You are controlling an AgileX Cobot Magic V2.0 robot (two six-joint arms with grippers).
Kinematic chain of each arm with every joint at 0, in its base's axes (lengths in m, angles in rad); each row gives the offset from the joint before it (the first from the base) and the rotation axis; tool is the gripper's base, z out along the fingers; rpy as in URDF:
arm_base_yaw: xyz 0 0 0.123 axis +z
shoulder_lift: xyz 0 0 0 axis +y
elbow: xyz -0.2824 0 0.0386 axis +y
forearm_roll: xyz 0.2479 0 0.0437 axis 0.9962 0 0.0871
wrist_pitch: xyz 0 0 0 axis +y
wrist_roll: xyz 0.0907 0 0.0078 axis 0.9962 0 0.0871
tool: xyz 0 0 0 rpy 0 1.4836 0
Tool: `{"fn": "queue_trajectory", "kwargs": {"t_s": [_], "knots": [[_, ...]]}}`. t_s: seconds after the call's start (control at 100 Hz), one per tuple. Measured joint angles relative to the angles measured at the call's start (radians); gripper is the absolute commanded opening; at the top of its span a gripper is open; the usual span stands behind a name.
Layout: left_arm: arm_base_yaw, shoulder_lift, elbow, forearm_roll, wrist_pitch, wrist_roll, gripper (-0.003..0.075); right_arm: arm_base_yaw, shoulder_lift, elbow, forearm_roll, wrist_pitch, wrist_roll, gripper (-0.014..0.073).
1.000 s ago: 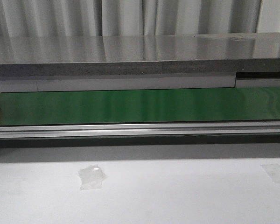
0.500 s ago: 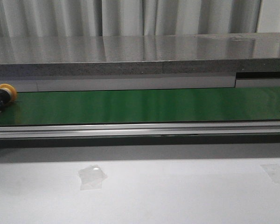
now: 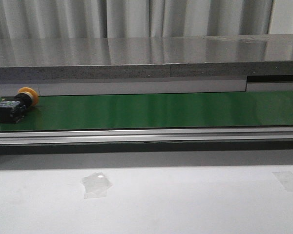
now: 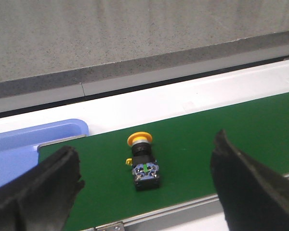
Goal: Move button from left to right
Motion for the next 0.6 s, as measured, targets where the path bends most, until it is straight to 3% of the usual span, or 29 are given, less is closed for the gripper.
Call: {"fn": "queue_trajectory", "kwargs": {"t_s": [0.36,0.6], "knots": [[0.0,-0.36,0.175,0.002,-0.032,0.002,0.0547,0.0,0.0,0.0,0.0,0.0,0.0,-0.0068],[-0.002,-0.476,0.222,0.004,-0.03,0.002,0.0545,0.0,0.0,0.0,0.0,0.0,0.0,-0.0068]]}}
